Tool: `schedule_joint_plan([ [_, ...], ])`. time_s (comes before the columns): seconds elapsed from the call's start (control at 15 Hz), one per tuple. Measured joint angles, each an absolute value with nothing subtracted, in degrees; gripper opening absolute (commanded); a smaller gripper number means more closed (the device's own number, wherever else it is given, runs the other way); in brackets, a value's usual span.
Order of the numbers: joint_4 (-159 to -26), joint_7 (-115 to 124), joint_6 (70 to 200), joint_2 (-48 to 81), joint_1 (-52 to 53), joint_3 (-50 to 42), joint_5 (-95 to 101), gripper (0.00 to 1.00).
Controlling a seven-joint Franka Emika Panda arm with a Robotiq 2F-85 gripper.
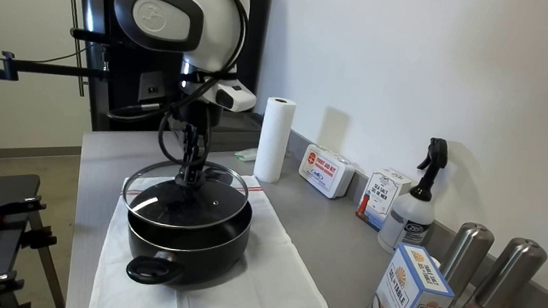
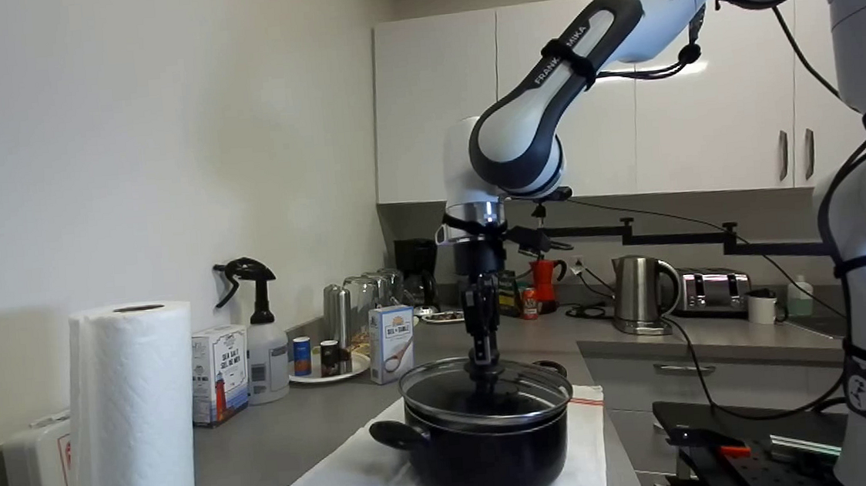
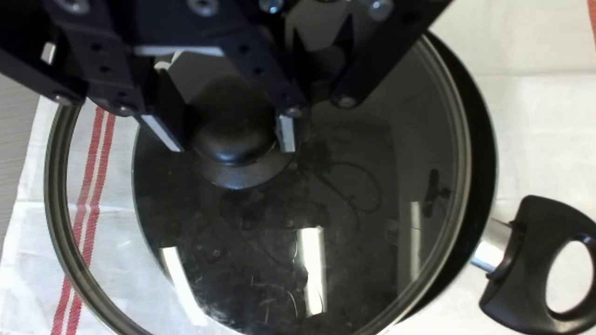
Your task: Put the lid on the pot
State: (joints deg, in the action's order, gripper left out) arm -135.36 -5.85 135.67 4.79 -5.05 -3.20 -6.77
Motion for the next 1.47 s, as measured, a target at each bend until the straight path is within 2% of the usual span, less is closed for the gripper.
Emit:
schedule_joint_plan([
  [1.47, -137.31, -0.51, 140.03, 5.1, -5.64, -4.71, -2.88, 0.25],
])
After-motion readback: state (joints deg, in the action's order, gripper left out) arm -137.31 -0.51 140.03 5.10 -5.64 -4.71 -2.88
